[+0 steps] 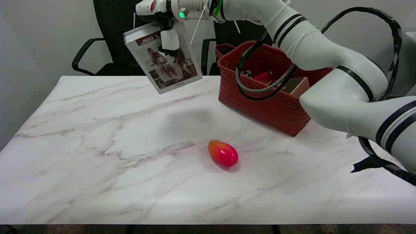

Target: Place the wooden mortar into the brown storage basket.

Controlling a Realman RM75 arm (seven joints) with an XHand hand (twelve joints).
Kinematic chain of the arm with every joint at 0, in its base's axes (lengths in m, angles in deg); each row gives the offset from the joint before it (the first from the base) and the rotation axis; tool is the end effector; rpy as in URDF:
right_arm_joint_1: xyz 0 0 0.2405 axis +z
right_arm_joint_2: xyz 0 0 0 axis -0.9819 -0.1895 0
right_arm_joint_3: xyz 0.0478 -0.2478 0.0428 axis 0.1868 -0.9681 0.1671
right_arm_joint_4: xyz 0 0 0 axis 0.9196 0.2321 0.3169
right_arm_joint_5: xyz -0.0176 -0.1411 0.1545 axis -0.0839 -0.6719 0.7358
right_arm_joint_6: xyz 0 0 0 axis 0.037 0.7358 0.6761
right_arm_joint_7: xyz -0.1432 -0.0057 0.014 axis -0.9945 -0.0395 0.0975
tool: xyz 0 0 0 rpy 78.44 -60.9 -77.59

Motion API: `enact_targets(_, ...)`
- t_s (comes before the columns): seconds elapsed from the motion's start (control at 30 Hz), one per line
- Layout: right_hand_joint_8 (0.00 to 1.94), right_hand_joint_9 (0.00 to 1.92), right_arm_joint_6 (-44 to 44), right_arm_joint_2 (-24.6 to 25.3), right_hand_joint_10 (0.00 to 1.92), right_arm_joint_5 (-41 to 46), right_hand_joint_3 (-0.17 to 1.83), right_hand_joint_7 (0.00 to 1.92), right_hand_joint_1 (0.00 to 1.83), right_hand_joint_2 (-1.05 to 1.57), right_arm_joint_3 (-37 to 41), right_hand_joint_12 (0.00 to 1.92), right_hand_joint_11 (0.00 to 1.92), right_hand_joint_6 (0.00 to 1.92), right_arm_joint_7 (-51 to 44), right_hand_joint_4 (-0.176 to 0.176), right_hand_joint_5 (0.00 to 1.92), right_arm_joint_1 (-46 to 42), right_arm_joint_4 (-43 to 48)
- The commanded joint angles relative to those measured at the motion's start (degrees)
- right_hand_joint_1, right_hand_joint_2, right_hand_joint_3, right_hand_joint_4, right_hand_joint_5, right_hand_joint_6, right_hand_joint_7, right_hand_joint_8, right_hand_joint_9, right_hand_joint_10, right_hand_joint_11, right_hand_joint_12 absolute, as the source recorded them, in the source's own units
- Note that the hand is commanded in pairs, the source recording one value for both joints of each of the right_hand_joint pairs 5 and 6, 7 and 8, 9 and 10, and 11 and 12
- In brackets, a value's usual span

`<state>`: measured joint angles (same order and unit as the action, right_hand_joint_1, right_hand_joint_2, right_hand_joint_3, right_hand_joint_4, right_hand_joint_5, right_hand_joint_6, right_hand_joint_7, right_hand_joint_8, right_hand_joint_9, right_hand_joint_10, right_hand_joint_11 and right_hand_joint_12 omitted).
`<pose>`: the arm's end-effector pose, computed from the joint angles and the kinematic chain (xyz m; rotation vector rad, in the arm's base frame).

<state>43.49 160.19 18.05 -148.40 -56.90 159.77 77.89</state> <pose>0.0025 -0.5544 0.1502 2.2163 -0.0015 -0.2337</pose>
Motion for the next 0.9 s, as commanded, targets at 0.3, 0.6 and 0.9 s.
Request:
enact_targets(0.3,1.41,1.52,1.5,-6.5,1.52,-13.6,1.83,1.41,1.36,0.29,7.4,1.5,1.5,1.02,1.8,0.0,1.02,3.0,7.6)
enact_targets(0.6,1.41,1.52,2.8,-9.0,1.52,-15.8,1.83,1.41,1.35,0.28,7.5,1.5,1.5,1.03,1.8,0.0,1.03,4.1,6.8)
enact_targets(0.9,1.4,1.5,2.9,-11.9,1.5,-19.8,1.83,1.4,1.36,0.28,8.0,1.49,1.49,1.0,2.6,0.0,1.0,5.3,7.0)
